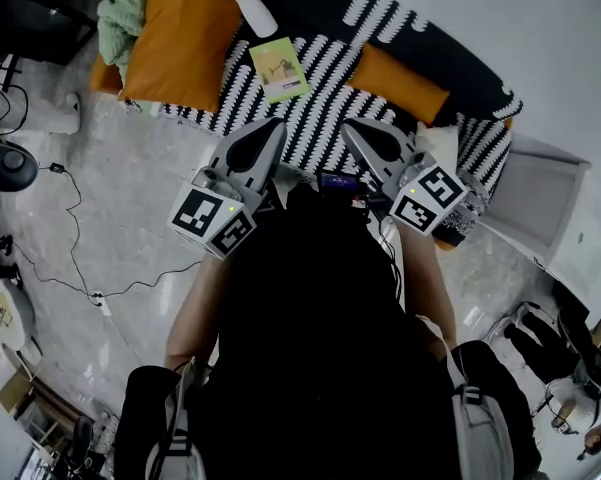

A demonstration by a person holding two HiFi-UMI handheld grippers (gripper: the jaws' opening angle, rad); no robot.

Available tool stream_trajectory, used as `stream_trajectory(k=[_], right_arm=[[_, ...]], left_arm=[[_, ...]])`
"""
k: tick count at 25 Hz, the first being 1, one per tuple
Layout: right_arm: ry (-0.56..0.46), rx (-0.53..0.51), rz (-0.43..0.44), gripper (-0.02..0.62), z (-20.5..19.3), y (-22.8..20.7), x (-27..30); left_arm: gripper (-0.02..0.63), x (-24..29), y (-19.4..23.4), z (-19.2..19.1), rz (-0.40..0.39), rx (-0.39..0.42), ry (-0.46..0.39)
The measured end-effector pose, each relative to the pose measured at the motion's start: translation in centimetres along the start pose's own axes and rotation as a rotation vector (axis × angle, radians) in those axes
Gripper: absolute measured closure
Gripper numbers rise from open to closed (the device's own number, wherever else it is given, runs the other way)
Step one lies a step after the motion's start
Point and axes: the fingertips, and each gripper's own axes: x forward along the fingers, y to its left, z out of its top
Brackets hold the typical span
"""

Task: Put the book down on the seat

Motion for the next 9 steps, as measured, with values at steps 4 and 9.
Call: stream_trajectory(k=[4, 9], right_arm=[[0.001, 0.003, 0.0, 0.58, 0.1, -0.2, 0.1], [0.004, 0.018, 0.001, 0.58, -0.1, -0.6, 0.6]], left_arm=[[0.593, 0.1, 0.4, 0.1, 0.012, -0.01, 0.0], [0.592, 0.4, 1.2, 0.0, 0.019, -0.02, 0.002]])
